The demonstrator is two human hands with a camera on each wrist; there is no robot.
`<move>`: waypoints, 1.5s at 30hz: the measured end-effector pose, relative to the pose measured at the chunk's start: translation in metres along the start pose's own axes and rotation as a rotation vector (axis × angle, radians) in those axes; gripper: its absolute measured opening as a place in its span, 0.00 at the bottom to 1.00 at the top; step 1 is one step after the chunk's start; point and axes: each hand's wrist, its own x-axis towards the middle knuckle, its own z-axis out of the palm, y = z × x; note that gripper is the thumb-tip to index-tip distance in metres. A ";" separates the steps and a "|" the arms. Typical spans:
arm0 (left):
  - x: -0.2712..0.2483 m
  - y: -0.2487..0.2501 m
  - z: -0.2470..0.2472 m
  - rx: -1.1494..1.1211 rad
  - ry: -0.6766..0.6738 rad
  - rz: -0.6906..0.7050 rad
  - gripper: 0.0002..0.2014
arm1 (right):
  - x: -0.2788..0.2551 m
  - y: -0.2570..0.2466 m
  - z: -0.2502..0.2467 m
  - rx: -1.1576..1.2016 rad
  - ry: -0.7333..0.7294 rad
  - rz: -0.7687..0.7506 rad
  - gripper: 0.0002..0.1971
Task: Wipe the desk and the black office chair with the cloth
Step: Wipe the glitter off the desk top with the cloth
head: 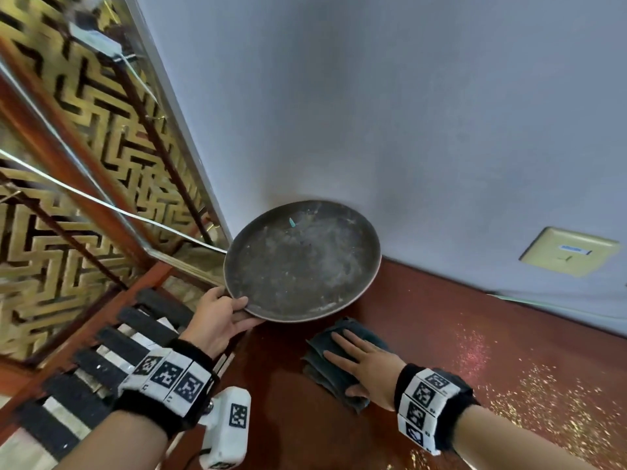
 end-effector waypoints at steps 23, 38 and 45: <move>0.020 0.039 -0.056 0.108 0.085 0.150 0.21 | 0.100 0.057 -0.055 -0.010 0.027 -0.071 0.38; 0.028 0.042 -0.093 0.049 0.151 0.197 0.21 | 0.126 0.007 -0.063 -0.059 -0.019 -0.171 0.36; 0.029 0.040 -0.098 0.036 0.138 0.194 0.20 | 0.133 0.097 -0.093 0.079 -0.027 0.211 0.37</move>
